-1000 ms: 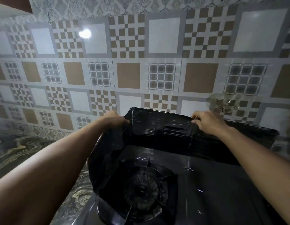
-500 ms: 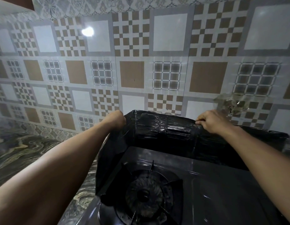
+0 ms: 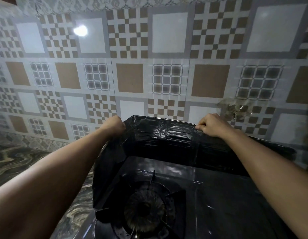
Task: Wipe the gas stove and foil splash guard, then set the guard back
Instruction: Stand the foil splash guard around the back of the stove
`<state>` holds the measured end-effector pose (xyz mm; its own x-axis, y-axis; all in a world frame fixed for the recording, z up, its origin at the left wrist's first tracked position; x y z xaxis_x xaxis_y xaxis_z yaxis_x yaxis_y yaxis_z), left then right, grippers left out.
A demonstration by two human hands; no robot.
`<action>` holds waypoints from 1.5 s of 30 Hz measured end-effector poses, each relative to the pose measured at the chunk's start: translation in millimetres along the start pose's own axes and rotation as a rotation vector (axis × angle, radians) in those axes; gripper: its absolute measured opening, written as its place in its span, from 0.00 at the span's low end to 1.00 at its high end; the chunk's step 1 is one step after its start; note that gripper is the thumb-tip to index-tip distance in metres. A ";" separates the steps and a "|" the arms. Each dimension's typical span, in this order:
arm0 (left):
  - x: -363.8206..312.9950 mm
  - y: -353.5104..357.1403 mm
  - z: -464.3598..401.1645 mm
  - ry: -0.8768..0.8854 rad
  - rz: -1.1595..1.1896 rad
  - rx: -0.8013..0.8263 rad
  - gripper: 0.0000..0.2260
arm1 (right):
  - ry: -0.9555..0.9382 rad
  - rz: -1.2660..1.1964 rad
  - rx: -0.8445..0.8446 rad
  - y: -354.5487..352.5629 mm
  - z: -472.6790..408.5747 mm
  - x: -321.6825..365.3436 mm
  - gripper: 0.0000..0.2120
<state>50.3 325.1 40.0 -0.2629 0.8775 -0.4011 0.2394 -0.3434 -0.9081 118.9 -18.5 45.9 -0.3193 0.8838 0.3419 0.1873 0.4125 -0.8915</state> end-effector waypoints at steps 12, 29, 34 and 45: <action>18.9 5.2 10.8 -0.051 0.070 0.183 0.22 | 0.068 0.206 0.096 -16.2 1.6 -25.9 0.22; 38.0 -1.9 55.5 -0.095 0.151 0.346 0.11 | 0.121 0.498 0.033 -27.5 27.2 -39.5 0.19; 48.2 -2.3 68.5 -0.126 0.200 0.446 0.06 | 0.143 0.432 -0.016 -32.2 27.1 -41.5 0.15; 51.5 -2.7 82.7 -0.141 0.292 0.464 0.05 | 0.150 0.442 -0.072 -30.7 26.0 -36.1 0.11</action>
<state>-41.2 343.5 11.9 -0.3774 0.6815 -0.6270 -0.1064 -0.7045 -0.7017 100.5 -68.9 53.2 -0.0572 0.9981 -0.0222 0.3405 -0.0014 -0.9403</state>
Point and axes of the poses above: each hand's wrist, its own z-axis away from the middle knuckle, its own y-axis out of the palm, x = y × z, the point moved 8 cm from there along -z, towards the middle knuckle, and after that the axes turned 6 degrees about -z, right-handed, at the moved point
